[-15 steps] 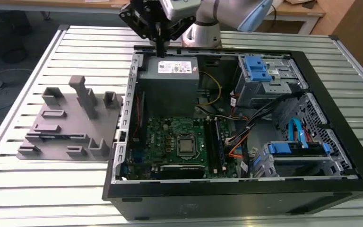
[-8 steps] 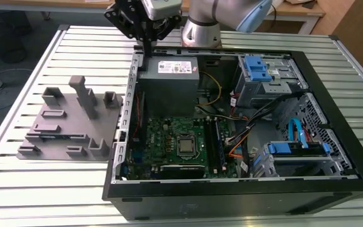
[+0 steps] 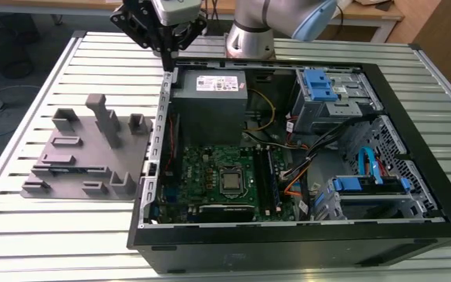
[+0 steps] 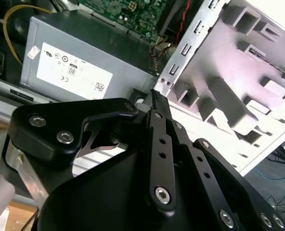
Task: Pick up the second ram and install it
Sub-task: 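Reach for the second ram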
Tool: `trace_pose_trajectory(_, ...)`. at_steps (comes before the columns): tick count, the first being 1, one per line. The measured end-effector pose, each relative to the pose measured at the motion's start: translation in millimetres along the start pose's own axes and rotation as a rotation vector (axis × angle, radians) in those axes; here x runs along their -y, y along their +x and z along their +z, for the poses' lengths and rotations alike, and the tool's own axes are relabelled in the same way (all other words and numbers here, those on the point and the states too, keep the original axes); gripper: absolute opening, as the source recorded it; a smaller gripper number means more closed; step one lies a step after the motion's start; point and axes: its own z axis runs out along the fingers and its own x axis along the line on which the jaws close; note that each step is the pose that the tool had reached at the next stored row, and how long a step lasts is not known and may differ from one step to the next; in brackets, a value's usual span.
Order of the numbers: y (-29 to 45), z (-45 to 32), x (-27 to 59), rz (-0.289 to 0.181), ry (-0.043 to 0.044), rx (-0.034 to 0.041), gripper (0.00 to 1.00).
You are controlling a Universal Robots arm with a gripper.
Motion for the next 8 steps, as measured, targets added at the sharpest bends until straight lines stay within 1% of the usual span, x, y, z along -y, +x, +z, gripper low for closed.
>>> trace_pose_trajectory(3,6.7,0.5,0.5,0.0,0.0001,-0.0001,0.11)
trace_pose_trajectory(8,24.1,1.3,2.1,0.0,0.0001,-0.0001,0.11)
